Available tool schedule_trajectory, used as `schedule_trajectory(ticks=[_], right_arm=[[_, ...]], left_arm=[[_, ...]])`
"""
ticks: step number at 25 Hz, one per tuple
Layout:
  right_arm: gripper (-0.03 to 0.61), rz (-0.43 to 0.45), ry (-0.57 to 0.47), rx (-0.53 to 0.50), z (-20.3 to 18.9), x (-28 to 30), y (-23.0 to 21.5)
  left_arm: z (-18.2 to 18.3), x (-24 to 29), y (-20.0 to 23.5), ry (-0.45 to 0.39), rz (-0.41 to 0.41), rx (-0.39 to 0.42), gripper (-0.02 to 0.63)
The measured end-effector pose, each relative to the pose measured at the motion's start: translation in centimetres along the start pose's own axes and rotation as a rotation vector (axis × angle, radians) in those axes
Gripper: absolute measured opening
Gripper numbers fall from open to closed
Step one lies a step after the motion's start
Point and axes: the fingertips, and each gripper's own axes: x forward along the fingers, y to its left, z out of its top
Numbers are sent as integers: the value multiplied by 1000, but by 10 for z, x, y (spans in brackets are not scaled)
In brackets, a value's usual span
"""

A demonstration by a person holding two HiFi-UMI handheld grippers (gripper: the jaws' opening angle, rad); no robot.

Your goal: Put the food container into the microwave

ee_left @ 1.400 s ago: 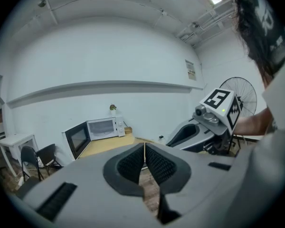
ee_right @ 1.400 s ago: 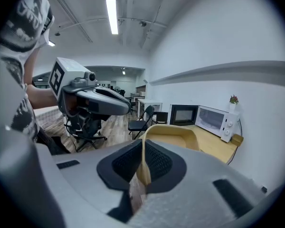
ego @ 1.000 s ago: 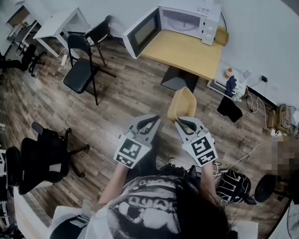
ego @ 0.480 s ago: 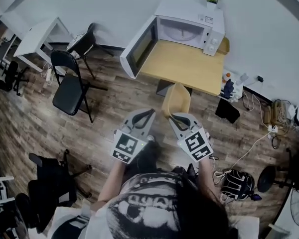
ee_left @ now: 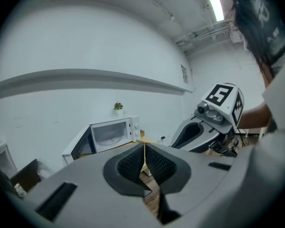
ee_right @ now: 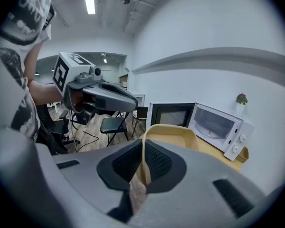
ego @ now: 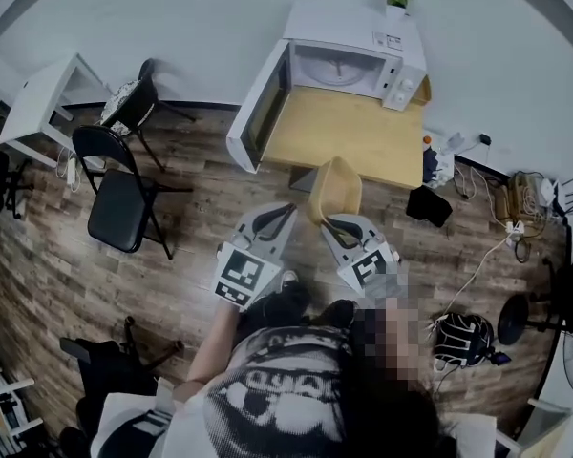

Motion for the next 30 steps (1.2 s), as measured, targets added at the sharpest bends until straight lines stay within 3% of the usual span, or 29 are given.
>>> schedule_trajectory(ticks=[8, 21, 30], right_arm=[[26, -33, 26, 16, 4, 17, -11], [26, -17, 62, 38, -6, 44, -33], [26, -23, 68, 14, -5, 79, -96]], left_arm=[[-12, 5, 16, 12, -39, -14, 8], [-33, 19, 36, 51, -30, -53, 8], [-27, 58, 65, 68, -30, -40, 8]])
